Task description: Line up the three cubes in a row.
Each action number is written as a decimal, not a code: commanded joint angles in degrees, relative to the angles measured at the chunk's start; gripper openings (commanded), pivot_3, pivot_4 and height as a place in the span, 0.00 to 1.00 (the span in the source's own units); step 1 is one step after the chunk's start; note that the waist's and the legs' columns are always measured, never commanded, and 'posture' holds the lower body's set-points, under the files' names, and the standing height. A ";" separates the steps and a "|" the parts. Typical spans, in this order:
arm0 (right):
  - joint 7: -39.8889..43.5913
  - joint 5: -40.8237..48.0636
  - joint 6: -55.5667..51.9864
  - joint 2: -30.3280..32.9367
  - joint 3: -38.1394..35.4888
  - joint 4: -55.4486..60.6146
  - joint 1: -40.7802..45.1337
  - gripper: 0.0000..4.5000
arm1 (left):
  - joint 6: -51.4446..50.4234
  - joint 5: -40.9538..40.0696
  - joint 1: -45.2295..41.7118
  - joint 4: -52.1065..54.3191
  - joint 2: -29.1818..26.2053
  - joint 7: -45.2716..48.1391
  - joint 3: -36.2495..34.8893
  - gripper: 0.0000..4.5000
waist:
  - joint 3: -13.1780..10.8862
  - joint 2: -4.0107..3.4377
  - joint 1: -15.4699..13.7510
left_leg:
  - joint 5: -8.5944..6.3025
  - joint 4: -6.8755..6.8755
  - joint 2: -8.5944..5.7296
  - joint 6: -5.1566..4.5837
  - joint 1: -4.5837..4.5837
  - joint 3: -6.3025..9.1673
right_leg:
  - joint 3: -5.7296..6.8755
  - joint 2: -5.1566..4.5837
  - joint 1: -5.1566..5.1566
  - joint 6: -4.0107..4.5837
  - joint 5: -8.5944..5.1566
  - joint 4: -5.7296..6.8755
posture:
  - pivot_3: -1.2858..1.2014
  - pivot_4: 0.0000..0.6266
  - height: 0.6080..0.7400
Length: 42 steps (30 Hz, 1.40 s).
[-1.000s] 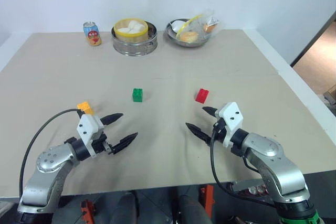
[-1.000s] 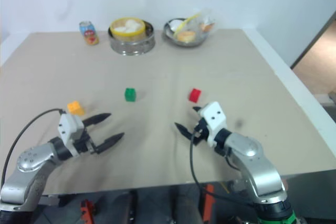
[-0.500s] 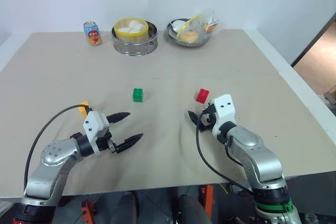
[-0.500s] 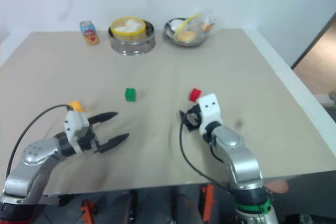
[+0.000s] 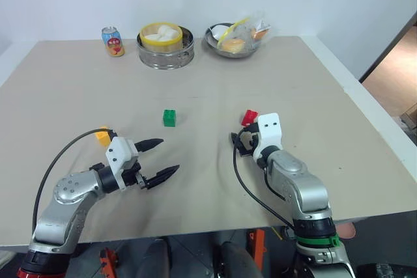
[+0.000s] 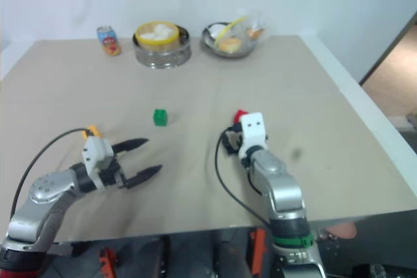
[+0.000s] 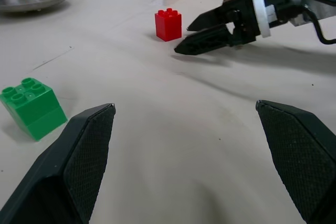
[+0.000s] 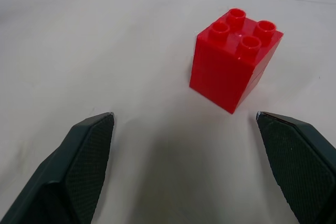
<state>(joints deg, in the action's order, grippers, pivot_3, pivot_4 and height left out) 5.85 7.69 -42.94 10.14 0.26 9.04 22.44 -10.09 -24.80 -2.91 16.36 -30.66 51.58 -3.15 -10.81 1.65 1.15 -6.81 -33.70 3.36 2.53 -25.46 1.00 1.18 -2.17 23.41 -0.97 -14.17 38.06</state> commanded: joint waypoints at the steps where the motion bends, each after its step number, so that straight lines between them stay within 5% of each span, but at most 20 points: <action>1: -1.07 0.22 0.97 -0.69 -2.34 -0.86 2.63 1.00 | 0.77 -0.11 0.78 1.71 -0.13 -0.57 -0.46 0.99 | 0.00 0.00 0.01 | 0.00 0.00 0.00 0.00 0.00 -0.01 | -0.02 0.00 0.00 -0.01 0.00 0.00 | 0.52 0.24 1.00; 18: -4.99 0.67 5.15 -5.20 -5.84 -12.50 10.43 1.00 | 2.53 0.46 1.91 1.54 0.36 -1.14 -0.06 0.99 | 0.00 0.00 0.09 | -0.01 0.01 0.19 -0.01 0.03 -0.57 | -0.71 0.24 0.25 -0.13 0.19 0.00 | 0.52 0.24 1.00; 29: -7.65 0.22 7.54 -6.44 -7.90 -17.68 13.27 1.00 | 3.32 0.01 1.81 3.58 -3.06 6.21 3.39 0.99 | 0.00 0.00 0.17 | -0.01 0.05 0.25 -0.01 0.02 -0.78 | -0.95 0.30 0.42 -0.12 0.27 0.01 | 0.52 0.24 1.00; 39: -7.90 -0.61 8.54 -5.80 -7.18 -18.32 13.69 0.28 | 2.92 0.83 0.68 2.80 -2.97 5.11 3.28 1.00 | 0.00 0.00 0.20 | -0.01 0.08 0.37 -0.02 0.01 -0.95 | -1.20 0.47 0.55 -0.10 0.36 0.01 | 0.52 0.24 1.00; 42: -7.31 -1.13 8.91 -5.45 -6.32 -18.23 13.44 0.28 | 2.83 0.95 0.50 2.56 -2.83 4.90 3.29 1.00 | 0.00 0.00 0.20 | -0.01 0.09 0.40 -0.02 0.01 -0.99 | -1.25 0.51 0.58 -0.10 0.38 0.01 | 0.52 0.24 1.00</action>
<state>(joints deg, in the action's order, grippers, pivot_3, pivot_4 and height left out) -2.16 6.88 -35.17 4.21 -6.73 -10.53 34.90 -7.54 -23.65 -1.76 17.93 -33.08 56.66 0.23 -10.81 1.64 1.35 -6.82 -33.61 3.78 2.50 -25.45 0.00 -0.08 -1.65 24.00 -1.07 -13.78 38.07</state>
